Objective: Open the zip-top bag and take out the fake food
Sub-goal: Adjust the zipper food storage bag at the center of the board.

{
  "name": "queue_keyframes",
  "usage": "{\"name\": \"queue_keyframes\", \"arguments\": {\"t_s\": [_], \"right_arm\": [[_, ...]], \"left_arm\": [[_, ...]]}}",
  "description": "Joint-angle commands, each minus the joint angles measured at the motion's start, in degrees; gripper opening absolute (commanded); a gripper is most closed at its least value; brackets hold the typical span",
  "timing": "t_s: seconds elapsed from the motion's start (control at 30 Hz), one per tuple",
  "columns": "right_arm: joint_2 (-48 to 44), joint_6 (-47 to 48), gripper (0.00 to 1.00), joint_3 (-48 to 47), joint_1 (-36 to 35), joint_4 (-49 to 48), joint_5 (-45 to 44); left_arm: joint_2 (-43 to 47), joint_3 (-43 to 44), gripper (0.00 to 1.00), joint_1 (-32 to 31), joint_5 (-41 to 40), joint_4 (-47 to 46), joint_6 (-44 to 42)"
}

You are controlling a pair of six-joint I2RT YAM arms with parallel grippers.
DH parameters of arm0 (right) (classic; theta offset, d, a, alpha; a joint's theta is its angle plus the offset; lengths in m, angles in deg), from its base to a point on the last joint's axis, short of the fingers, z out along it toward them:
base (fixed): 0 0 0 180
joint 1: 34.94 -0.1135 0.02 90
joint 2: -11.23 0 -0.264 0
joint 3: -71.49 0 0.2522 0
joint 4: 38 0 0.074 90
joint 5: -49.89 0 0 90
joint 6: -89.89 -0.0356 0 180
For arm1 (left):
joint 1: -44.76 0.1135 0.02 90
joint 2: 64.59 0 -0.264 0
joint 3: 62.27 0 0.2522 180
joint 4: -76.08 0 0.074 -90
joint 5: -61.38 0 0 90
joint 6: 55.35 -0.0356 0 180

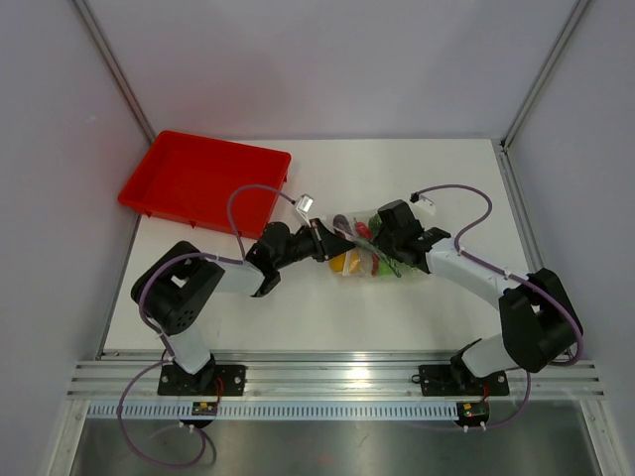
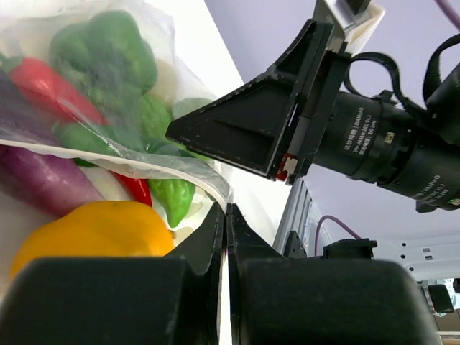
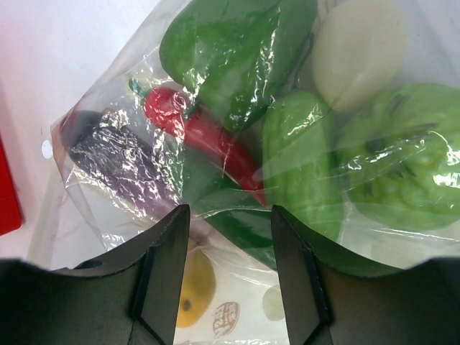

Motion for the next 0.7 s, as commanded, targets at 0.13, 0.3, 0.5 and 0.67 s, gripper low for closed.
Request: {"name": "queue_keyframes", "arguments": {"t_s": [0.13, 0.3, 0.5, 0.67], "right_arm": [[-2.3, 0.1, 0.56, 0.1, 0.3, -0.8, -0.9], [-1.0, -0.6, 0.56, -0.4, 0.3, 0.0, -1.6], [-1.1, -0.7, 0.56, -0.4, 0.3, 0.5, -2.1], [-2.7, -0.6, 0.56, 0.5, 0.3, 0.2, -2.9]], "left_arm": [[2.4, 0.3, 0.0, -0.2, 0.8, -5.4, -2.2], [3.2, 0.0, 0.0, -0.2, 0.6, -5.4, -2.9], [4.7, 0.6, 0.32, -0.3, -1.3, 0.6, -4.9], [6.2, 0.5, 0.44, -0.3, -4.4, 5.2, -6.2]]}}
